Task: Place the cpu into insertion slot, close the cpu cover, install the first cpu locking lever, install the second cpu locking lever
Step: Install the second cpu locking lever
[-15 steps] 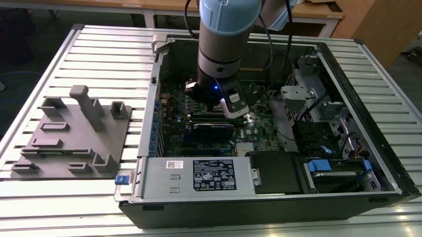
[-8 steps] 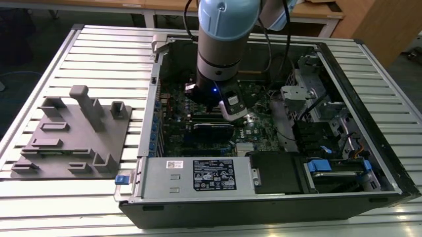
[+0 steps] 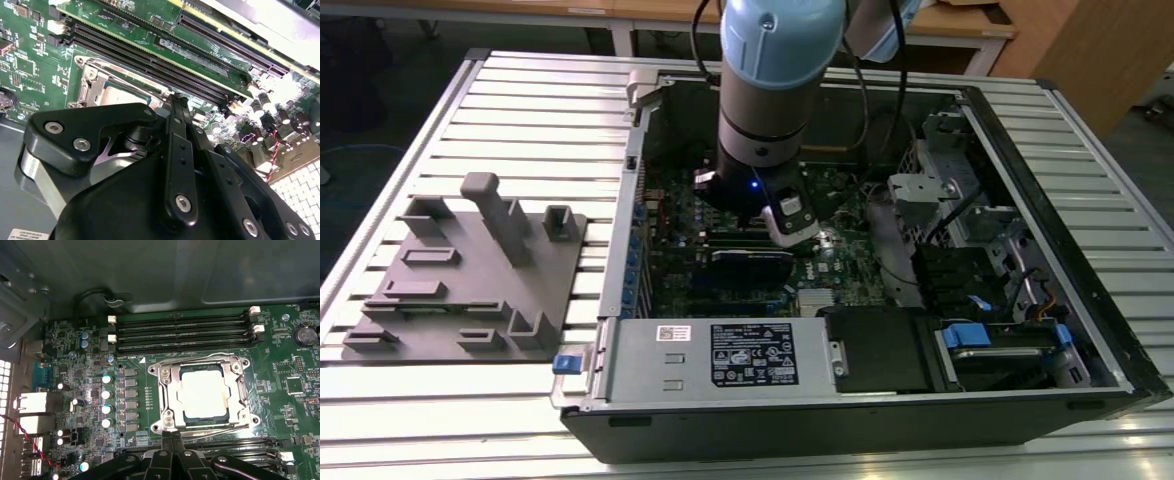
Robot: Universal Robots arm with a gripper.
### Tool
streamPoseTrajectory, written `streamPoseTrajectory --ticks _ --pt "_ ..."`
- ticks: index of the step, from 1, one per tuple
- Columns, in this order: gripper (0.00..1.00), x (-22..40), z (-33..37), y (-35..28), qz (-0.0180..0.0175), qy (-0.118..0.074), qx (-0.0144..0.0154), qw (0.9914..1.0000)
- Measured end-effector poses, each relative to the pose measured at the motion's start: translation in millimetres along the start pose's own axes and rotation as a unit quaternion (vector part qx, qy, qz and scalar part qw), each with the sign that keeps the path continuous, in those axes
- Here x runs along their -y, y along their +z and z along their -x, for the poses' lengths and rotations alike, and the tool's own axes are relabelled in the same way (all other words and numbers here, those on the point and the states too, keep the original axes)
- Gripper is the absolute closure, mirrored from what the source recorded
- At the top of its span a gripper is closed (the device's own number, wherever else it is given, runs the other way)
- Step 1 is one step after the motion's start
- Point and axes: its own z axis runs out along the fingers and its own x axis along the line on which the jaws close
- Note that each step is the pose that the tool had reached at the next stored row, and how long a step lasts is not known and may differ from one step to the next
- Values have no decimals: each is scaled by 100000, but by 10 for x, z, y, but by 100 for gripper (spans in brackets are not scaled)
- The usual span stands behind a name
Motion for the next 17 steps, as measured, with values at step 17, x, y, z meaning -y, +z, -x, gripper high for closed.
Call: streamPoseTrajectory --ticks 17 --pt "90 29 -87 77 136 2 -12 100000"
